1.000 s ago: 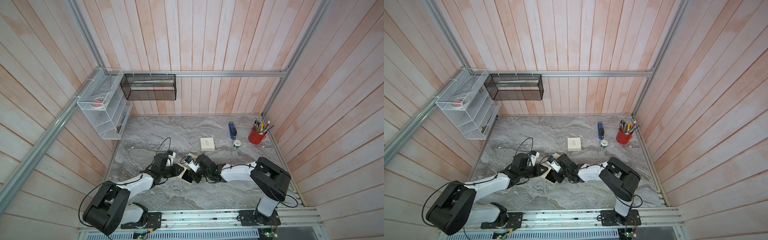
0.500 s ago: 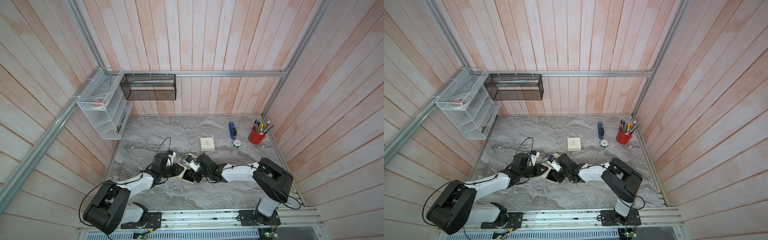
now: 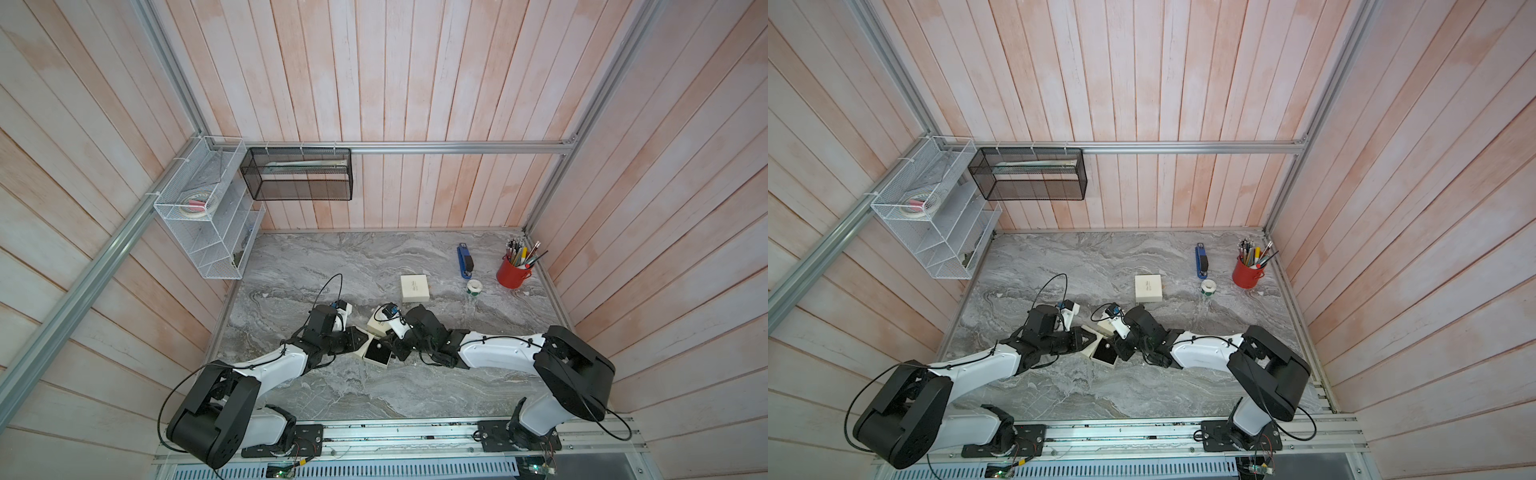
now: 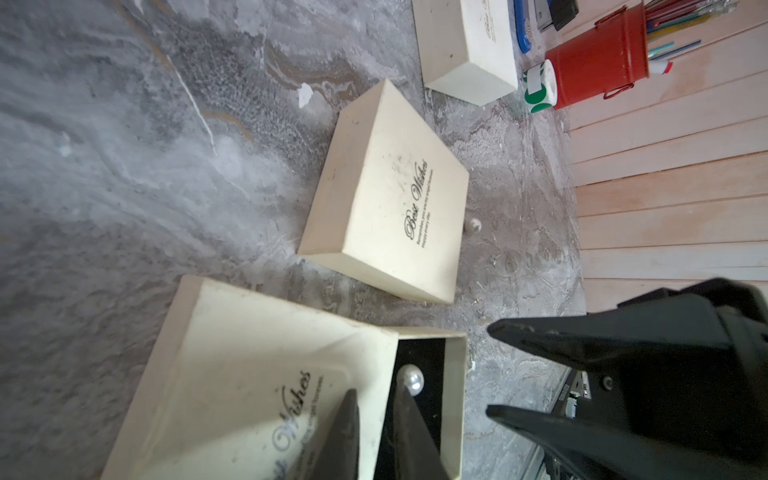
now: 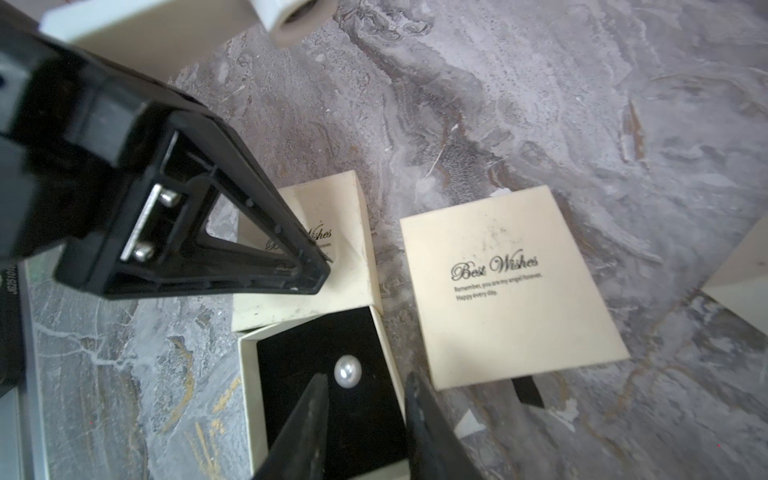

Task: Place the earrings into the drawer-style jewelry box
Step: Insert the earring into the inner lining, then pick up the earring from the center of the board.

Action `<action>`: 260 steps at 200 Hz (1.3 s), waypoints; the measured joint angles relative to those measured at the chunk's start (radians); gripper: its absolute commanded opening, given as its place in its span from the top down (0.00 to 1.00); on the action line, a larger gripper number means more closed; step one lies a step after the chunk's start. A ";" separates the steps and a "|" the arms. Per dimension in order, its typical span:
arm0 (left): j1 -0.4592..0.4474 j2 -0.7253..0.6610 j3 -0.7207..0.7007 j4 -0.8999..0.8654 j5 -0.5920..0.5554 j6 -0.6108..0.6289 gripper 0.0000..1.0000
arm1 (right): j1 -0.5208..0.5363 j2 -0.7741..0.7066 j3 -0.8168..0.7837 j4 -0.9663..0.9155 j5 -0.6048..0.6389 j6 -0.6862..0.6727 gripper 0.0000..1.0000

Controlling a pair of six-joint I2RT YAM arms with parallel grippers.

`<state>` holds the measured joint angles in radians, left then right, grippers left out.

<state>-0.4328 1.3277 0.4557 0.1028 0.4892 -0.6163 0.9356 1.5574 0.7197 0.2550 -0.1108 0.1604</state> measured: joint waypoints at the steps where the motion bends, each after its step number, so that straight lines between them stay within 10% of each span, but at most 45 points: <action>1: 0.000 -0.001 0.002 -0.002 0.000 0.003 0.74 | -0.002 -0.003 -0.001 0.000 0.002 0.002 0.68; 97: -0.116 0.054 0.211 -0.042 -0.101 0.060 0.62 | -0.360 -0.072 0.072 -0.325 -0.003 0.140 0.78; 260: -0.234 0.174 0.225 0.069 -0.185 0.031 0.61 | -0.354 0.295 0.402 -0.630 -0.190 0.055 0.78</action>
<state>-0.6666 1.5017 0.6811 0.1719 0.3042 -0.5854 0.5812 1.8526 1.1217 -0.3752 -0.3012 0.2153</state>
